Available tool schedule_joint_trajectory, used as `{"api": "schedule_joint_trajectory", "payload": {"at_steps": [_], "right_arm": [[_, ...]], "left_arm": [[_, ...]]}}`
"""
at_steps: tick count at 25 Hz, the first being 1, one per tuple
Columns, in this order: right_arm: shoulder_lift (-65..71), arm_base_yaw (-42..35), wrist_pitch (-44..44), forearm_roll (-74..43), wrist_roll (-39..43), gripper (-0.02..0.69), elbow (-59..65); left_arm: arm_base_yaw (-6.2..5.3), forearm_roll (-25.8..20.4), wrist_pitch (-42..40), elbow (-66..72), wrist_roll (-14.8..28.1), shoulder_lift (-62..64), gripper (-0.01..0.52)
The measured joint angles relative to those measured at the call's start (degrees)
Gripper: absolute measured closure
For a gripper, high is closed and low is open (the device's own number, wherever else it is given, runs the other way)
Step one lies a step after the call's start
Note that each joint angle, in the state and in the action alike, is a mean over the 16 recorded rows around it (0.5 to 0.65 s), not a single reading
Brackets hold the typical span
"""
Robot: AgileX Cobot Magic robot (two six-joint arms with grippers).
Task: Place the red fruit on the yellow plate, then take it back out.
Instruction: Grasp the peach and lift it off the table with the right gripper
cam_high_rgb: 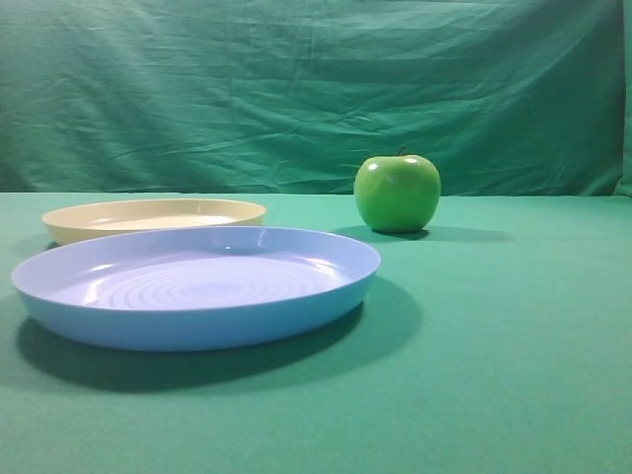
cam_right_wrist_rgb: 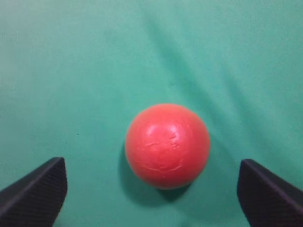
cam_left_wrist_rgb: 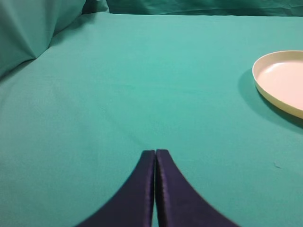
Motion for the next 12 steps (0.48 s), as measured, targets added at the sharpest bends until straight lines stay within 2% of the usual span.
{"api": "schedule_joint_trajectory", "payload": {"at_steps": [4, 12], "right_arm": [[4.15, 0.00, -2.47, -1.99, 1.11, 0.020, -0.11], [12.85, 0.00, -7.26, -4.53, 3.50, 0.036, -0.21]], "left_arm": [[0.00, 0.00, 0.00, 0.00, 0.00, 0.00, 0.514], [0.00, 0.00, 0.00, 0.00, 0.00, 0.00, 0.514]]}}
